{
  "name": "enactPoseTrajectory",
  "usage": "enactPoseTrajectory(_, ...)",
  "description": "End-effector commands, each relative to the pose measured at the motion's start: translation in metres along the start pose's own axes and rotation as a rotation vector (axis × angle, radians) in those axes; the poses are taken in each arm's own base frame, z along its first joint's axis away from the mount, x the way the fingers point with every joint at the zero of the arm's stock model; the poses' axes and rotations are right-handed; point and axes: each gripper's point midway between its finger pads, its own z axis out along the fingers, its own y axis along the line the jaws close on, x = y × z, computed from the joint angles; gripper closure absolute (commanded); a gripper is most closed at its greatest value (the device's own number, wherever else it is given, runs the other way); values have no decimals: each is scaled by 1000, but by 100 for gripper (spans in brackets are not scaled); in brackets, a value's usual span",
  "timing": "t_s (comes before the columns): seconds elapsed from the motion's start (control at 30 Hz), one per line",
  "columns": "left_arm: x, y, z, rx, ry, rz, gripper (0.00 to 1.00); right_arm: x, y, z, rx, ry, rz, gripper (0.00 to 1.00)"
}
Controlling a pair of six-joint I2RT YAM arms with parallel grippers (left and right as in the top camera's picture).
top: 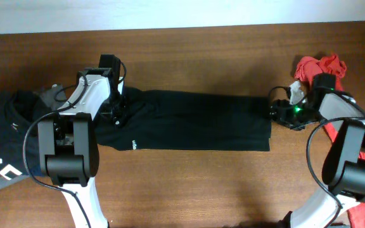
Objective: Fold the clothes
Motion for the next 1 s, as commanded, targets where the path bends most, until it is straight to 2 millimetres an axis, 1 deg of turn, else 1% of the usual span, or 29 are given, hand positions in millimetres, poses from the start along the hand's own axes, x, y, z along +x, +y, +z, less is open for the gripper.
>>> enactPoseTrajectory(0.0, 12, 8, 29, -30, 69, -16, 83, 15, 10, 18, -45, 69, -14, 30)
enactPoseTrajectory(0.03, 10, 6, 27, -19, 63, -17, 79, 19, 14, 21, -46, 83, -19, 31)
enactPoseTrajectory(0.1, 4, 0, 20, 17, 43, -19, 72, 24, 19, 26, -37, 104, -38, 35)
enactPoseTrajectory(0.13, 0, -2, 15, 33, 29, -21, 70, 25, 22, 28, -35, 110, -45, 41)
enactPoseTrajectory(0.23, -13, -3, -5, 47, -16, -24, 68, 28, 27, 30, -36, 122, -14, 50)
enactPoseTrajectory(0.27, -17, -3, -14, 49, -34, -24, 67, 28, 27, 30, -39, 125, 1, 55)
enactPoseTrajectory(0.37, -27, -1, -41, 52, -88, -27, 67, 33, 32, 29, -66, 143, 20, 61)
enactPoseTrajectory(0.43, -34, 0, -61, 55, -127, -30, 64, 34, 32, 28, -66, 148, 22, 67)
enactPoseTrajectory(0.53, -42, 2, -93, 59, -197, -34, 62, 31, 33, 26, -66, 135, 10, 79)
enactPoseTrajectory(0.6, -46, 4, -113, 63, -246, -37, 59, 26, 37, 20, -64, 113, -19, 88)
enactPoseTrajectory(0.63, -47, 5, -123, 63, -269, -38, 58, 23, 39, 16, -65, 98, -40, 95)
enactPoseTrajectory(0.7, -48, 7, -139, 62, -307, -34, 56, 14, 41, 5, -38, 61, -68, 96)
enactPoseTrajectory(0.77, -47, 8, -153, 64, -336, -35, 55, 7, 38, -8, 22, 32, -73, 96)
enactPoseTrajectory(0.87, -44, 10, -171, 66, -367, -38, 54, 0, 26, -33, 150, -5, -36, 96)
enactPoseTrajectory(0.97, -41, 11, -182, 64, -386, -24, 53, -7, 29, -57, 197, -40, -45, 96)
